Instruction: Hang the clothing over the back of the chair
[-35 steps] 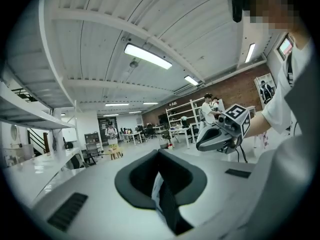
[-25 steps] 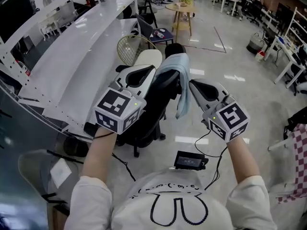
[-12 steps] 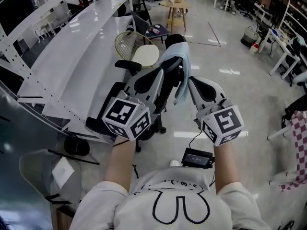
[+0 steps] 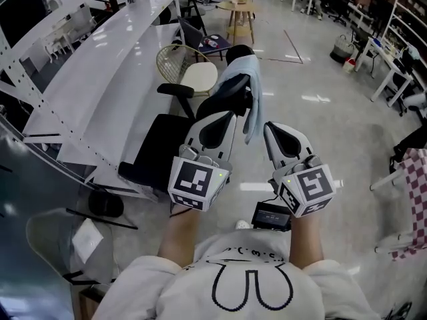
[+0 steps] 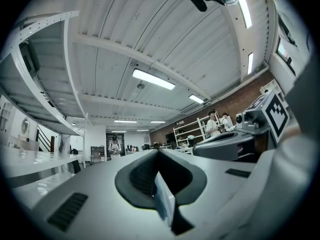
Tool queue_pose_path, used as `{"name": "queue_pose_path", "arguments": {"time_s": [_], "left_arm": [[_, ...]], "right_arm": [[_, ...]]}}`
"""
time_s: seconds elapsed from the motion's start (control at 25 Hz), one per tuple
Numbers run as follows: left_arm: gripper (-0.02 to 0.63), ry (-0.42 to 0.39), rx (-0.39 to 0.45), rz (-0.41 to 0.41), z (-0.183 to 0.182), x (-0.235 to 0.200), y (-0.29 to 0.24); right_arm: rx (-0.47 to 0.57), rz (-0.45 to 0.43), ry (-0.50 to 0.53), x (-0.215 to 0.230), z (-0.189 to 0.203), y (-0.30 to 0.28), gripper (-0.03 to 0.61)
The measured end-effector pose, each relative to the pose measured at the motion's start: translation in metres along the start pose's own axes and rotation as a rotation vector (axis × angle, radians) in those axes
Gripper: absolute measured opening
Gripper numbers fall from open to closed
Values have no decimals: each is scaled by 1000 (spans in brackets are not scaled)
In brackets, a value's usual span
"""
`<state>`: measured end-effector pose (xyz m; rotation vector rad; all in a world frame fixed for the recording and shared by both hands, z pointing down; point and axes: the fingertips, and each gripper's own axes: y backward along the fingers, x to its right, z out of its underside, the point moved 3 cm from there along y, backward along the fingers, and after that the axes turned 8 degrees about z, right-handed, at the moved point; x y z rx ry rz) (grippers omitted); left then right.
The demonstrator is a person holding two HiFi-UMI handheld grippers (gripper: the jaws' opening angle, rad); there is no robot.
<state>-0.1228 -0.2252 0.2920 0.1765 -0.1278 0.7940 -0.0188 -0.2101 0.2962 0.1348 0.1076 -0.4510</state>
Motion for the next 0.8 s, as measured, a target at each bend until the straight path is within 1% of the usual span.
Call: {"name": "queue_pose_path", "arguments": {"time_s": [0.12, 0.28, 0.48, 0.64, 0.8], "left_arm": [[-8, -28, -2, 19, -3, 10, -2], [-8, -34, 1, 19, -4, 12, -1], [-8, -24, 11, 18, -5, 15, -2], [-9, -8, 16, 17, -4, 14, -3], [-8, -5, 15, 11, -3, 13, -6]], "right_arm": [[10, 2, -4, -2, -1, 2, -2], [13, -2, -8, -7, 1, 3, -2], [34, 0, 19, -10, 0, 5, -2], [69, 22, 58, -11, -6, 8, -2], [90, 30, 65, -10, -9, 8, -2]]}}
